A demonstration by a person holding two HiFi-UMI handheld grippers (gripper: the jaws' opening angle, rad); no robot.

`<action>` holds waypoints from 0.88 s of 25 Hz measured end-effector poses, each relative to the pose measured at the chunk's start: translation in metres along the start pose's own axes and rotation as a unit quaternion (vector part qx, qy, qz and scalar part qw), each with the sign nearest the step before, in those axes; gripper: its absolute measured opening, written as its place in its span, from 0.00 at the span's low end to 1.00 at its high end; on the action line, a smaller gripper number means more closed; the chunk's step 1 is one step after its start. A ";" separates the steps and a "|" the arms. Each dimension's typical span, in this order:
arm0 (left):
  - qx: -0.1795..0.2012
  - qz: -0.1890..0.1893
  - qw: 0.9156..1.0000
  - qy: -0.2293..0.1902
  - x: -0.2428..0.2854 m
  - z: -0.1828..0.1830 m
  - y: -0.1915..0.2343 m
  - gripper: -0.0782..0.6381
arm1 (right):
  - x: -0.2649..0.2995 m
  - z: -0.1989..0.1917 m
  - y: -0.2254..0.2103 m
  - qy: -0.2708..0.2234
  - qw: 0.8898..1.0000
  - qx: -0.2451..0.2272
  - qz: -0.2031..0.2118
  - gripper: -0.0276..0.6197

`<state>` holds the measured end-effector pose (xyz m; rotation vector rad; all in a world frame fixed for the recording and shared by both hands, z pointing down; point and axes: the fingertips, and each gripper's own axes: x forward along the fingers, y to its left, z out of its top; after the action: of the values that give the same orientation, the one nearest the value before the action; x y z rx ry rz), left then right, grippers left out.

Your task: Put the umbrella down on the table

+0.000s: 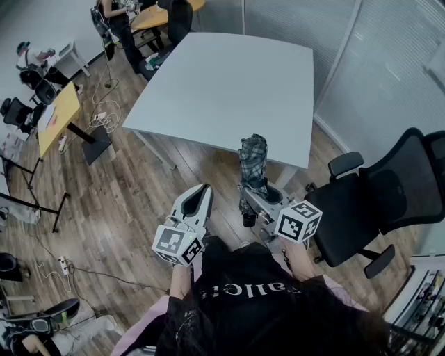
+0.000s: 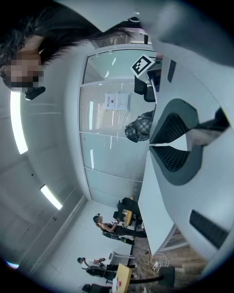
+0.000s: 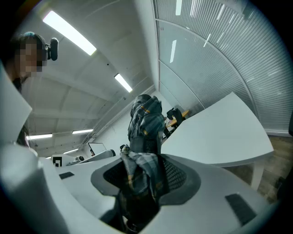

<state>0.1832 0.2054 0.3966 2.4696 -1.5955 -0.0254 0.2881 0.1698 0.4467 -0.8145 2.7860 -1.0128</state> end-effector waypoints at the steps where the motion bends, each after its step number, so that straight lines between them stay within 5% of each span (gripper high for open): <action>1: -0.001 -0.001 1.000 0.001 0.001 -0.001 0.000 0.15 | 0.001 0.000 0.000 -0.001 1.000 0.003 0.001 0.35; 10: -0.001 -0.018 1.000 0.010 0.009 0.000 0.008 0.15 | 0.013 0.003 0.004 -0.014 0.999 0.033 0.027 0.35; 22: 0.001 -0.045 0.999 0.015 0.012 0.007 0.056 0.15 | 0.065 0.003 0.011 -0.019 0.999 0.045 0.010 0.35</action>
<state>0.1364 0.1712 0.4007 2.5292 -1.4721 -0.0017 0.2286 0.1425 0.4445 -0.7831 2.6900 -1.0994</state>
